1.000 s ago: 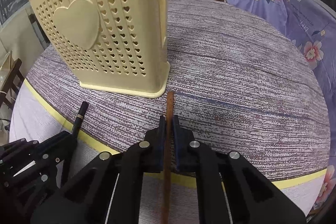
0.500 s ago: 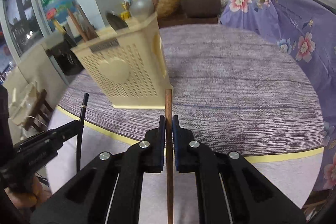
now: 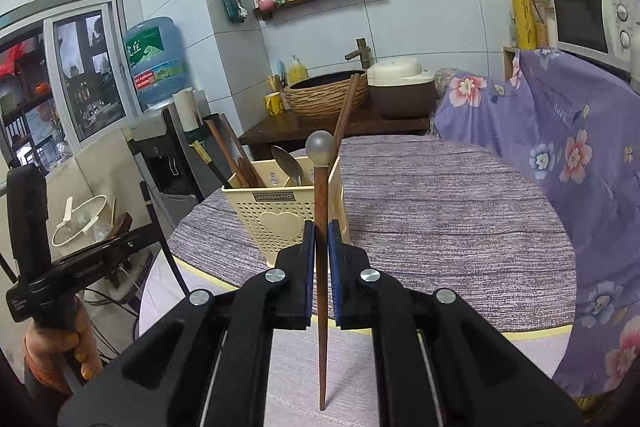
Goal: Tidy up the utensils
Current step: 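Carry both chopsticks over the holder and open both tools to drop them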
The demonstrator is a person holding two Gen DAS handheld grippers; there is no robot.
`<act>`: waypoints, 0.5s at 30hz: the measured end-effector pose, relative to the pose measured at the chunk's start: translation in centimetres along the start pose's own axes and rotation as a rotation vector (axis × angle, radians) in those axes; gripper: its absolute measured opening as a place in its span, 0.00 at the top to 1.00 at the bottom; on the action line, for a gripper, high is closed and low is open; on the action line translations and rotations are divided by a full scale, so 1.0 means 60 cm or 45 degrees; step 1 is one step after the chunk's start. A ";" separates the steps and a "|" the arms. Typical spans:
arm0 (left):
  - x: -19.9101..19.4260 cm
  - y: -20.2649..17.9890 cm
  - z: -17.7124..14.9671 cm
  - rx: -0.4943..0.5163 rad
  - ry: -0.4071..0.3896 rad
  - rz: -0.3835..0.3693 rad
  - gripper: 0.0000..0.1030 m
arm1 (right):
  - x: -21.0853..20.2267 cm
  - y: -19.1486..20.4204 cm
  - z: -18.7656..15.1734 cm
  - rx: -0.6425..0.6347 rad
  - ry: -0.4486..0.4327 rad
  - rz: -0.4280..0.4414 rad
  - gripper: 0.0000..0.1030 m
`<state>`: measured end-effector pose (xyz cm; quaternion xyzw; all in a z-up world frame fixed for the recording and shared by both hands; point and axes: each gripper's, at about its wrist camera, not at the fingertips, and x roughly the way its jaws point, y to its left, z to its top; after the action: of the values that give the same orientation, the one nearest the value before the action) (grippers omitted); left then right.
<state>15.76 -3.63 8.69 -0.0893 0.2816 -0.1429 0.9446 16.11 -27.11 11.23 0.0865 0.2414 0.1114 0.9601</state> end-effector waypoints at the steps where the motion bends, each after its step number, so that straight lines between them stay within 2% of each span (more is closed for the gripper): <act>1: 0.001 0.001 0.000 -0.001 -0.002 -0.001 0.92 | -0.002 0.004 -0.001 -0.010 -0.003 -0.003 0.92; 10: -0.009 0.005 0.007 -0.008 -0.010 -0.031 0.92 | -0.013 0.017 0.001 -0.048 -0.026 -0.012 0.92; 15: -0.027 -0.002 0.036 0.018 -0.056 -0.057 0.92 | -0.029 0.029 0.033 -0.091 -0.079 -0.016 0.93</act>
<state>15.62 -3.04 11.36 -0.0921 0.2575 -0.1640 0.9478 15.26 -26.12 14.09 0.0541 0.2081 0.1110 0.9703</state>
